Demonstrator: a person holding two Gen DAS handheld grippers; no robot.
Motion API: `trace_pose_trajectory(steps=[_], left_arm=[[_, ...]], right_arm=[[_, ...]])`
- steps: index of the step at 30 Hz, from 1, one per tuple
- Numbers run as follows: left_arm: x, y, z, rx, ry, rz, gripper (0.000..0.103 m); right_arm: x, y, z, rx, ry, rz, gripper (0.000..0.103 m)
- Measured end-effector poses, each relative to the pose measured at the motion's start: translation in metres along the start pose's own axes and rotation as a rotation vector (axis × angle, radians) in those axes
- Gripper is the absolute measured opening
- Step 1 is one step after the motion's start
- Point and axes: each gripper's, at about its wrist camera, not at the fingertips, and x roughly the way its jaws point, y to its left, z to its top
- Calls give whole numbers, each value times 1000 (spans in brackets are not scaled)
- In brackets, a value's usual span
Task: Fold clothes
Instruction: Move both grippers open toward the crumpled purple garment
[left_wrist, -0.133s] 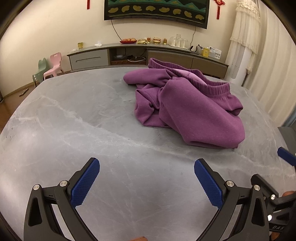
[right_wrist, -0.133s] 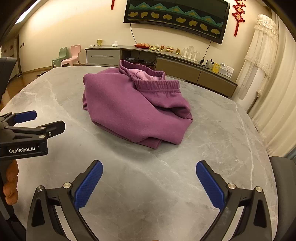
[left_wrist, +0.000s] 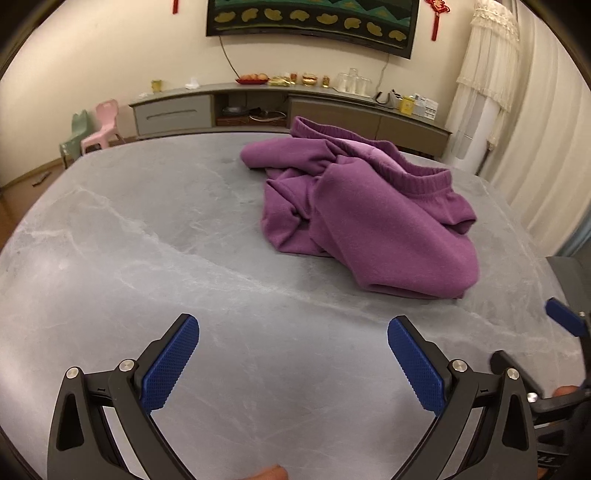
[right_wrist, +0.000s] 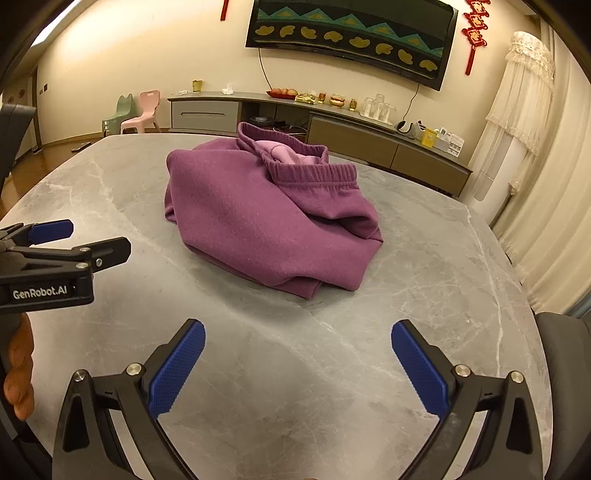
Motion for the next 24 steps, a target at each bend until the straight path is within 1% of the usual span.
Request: trace_pose_trajectory(steps=[2,4,9,12,14,17,19,20,21,22,23,24], left_arm=[[-9,0,-3,8,6,-36,103],[-13,-16,4,58,17,-12,103],[-22,-28,3,102,-5,24,103],[-24,-33,2,112,-1,30,103],[-28,-34,2,109,1,13,103],[-34,-37,2,115,-14,7,101],[-39,-40,2,120,-25,3,93],[-42,-41,2,125,-33,4,83],[-44,-43,2,129,-39,11,76],[-46,-44,2,133,-45,20,62],[-48,-45,2,138,-50,30,45],[-50,-45,1,141,-54,41,35]], right_arm=[[0,-1,0,1,0,-1,102],[-1,-1,1,1,1,-2,102],[-1,-3,2,3,2,-5,102],[-5,1,2,0,-6,-12,102],[-10,4,1,-1,-15,-17,102],[-14,5,3,7,-22,-15,102],[-17,6,4,10,-27,-12,102],[-19,5,4,13,-30,-8,102],[-21,5,4,18,-34,0,102],[-23,4,4,26,-38,15,102],[-25,3,5,34,-40,33,97],[-26,3,5,42,-36,52,89]])
